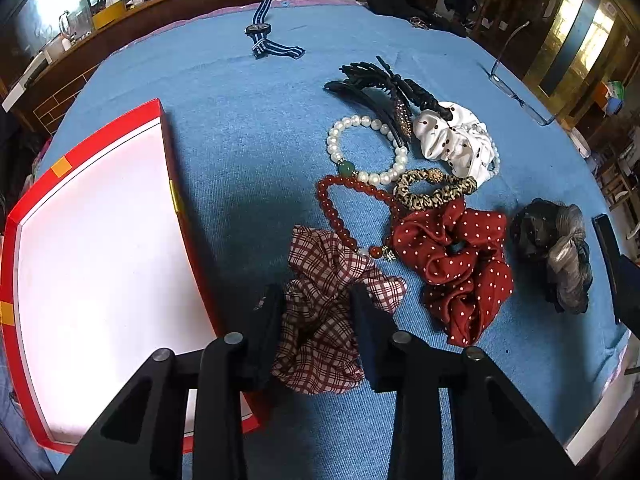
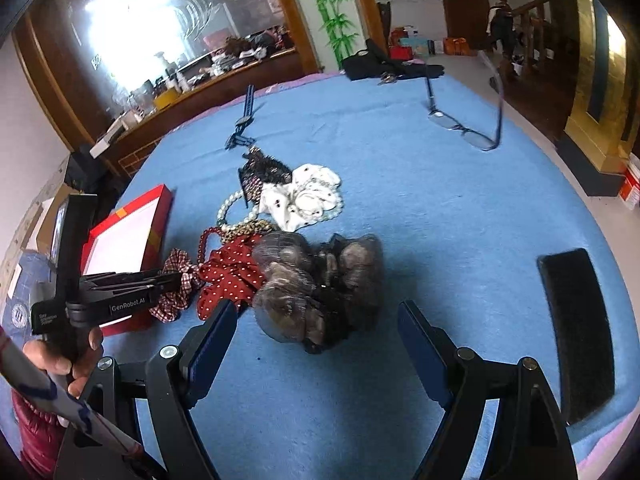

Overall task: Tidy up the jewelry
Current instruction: 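Grasp the plaid scrunchie with the left gripper while the right grasps the grey scrunchie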

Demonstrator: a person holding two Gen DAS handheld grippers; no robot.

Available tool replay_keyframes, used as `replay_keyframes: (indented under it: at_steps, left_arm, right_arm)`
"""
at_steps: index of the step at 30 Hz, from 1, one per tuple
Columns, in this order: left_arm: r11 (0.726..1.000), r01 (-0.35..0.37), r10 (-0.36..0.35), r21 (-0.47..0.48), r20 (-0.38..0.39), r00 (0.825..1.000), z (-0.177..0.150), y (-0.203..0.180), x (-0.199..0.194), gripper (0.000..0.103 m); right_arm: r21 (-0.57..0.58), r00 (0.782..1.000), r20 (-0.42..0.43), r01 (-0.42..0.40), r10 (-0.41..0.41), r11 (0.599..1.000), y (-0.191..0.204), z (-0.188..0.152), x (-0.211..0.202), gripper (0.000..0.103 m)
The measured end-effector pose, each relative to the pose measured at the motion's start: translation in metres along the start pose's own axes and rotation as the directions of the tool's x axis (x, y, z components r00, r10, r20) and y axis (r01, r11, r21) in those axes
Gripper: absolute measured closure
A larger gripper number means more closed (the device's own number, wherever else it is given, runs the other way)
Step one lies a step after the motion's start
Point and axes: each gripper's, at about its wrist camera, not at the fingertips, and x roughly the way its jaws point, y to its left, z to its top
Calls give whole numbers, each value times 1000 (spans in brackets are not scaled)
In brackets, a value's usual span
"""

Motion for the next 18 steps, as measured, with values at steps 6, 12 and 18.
replay_keyframes:
  at_steps: [6,12,18]
  left_arm:
    - [1000,-1,1,1,4,1000,0,0,1,73]
    - [1000,-1,1,-1,3,1000,0,0,2,73]
    - [1000,-2,2,-8,16,1000,-3,-2,2,87]
  right_arm:
    - [-52,1000,-17,17,-18,998,16,4,16,17]
    - [-120,996,-49,68,-74,990,25,4,38,35]
    - [-127,991,-74,101,-111,987,19,1,49,72]
